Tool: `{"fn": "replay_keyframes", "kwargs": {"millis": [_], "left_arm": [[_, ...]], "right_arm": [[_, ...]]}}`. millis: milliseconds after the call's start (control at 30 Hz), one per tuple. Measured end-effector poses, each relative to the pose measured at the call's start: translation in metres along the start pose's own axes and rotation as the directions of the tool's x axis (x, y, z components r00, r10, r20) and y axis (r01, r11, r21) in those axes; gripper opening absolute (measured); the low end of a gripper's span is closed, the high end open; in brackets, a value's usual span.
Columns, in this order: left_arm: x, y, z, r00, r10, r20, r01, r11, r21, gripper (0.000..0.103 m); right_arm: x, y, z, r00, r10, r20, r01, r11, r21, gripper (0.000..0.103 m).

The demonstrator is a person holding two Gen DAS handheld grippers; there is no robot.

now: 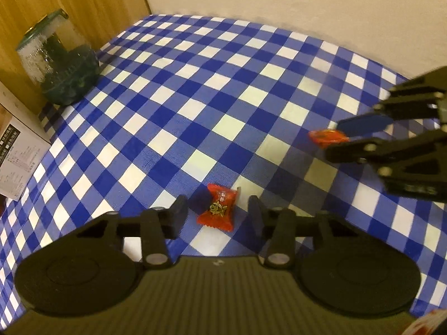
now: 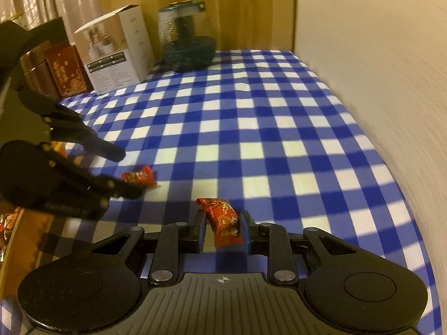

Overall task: Organize snacks
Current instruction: 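Grasp one red candy with the right tool while the left grasps the other, then carry the red candy with the left tool over the tray while the right carries its candy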

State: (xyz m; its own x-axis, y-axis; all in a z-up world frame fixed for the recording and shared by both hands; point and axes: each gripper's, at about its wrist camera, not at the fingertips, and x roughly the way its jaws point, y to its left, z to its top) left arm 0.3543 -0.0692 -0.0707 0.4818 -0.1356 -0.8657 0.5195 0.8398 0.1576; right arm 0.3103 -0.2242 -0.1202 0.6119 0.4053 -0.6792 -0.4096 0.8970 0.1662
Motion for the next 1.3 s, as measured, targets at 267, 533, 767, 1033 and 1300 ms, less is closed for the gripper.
{"fn": "replay_keyframes", "kwargs": {"millis": [267, 533, 767, 1033, 1300], "left_arm": [[0.016, -0.004, -0.001, 0.999, 0.005, -0.033, -0.004, 1.000, 0.009, 0.020], [0.003, -0.010, -0.008, 1.000, -0.001, -0.029, -0.001, 0.998, -0.060, 0.016], [-0.031, -0.022, -0.017, 0.999, -0.044, 0.002, 0.043, 0.989, -0.144, 0.015], [-0.077, -0.047, -0.042, 0.996, -0.071, 0.059, 0.083, 0.965, -0.248, 0.015], [-0.126, -0.076, -0.077, 0.994, -0.021, 0.106, 0.059, 0.928, -0.369, 0.015]], "right_arm": [[-0.011, -0.006, -0.010, 1.000, -0.003, 0.014, 0.003, 0.999, 0.048, 0.026], [-0.016, -0.007, -0.014, 1.000, -0.016, 0.010, 0.015, 0.996, 0.091, 0.026], [-0.031, -0.004, -0.022, 0.999, -0.038, -0.006, 0.038, 0.992, 0.120, 0.026], [-0.068, 0.009, -0.041, 0.999, -0.038, -0.010, 0.039, 0.987, 0.156, 0.026], [-0.113, 0.032, -0.057, 0.999, -0.034, 0.019, 0.030, 0.981, 0.192, 0.026]]}}
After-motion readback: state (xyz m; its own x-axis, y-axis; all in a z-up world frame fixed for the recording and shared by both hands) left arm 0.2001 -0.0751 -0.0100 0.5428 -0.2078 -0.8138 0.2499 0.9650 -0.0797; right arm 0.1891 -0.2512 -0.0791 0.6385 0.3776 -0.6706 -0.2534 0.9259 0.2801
